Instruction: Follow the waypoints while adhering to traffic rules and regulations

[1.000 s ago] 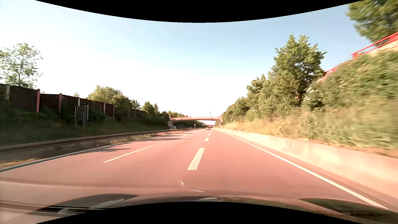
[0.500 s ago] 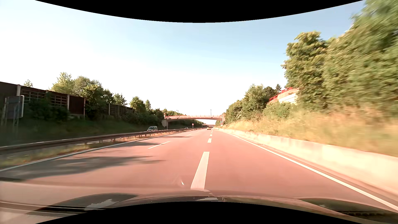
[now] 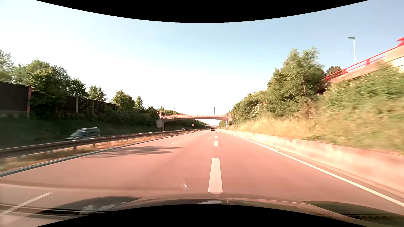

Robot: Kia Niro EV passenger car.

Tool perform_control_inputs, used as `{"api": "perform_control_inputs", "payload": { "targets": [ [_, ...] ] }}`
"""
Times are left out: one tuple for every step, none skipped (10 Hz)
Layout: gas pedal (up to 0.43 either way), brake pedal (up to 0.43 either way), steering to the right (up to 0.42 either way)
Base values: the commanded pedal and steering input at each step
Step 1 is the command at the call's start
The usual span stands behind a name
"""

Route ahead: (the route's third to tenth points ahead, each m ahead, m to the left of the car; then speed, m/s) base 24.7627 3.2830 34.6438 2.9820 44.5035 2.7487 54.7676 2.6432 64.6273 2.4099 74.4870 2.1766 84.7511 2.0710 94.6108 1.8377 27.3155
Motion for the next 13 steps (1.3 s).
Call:
{"api": "perform_control_inputs", "payload": {
  "targets": [
    [0.209, 0.006, -0.001],
    [0.209, 0.006, -0.001],
    [0.209, 0.006, -0.001],
    [0.209, 0.006, -0.001],
    [0.209, 0.006, -0.001],
    [0.209, 0.006, -0.001],
    [0.209, 0.006, -0.001],
    [0.209, 0.006, -0.001],
    [0.209, 0.006, -0.001],
    [0.209, 0.006, -0.001],
    [0.209, 0.006, -0.001],
    [0.209, 0.006, -0.001],
    [0.209, 0.006, -0.001]
  ]
}}
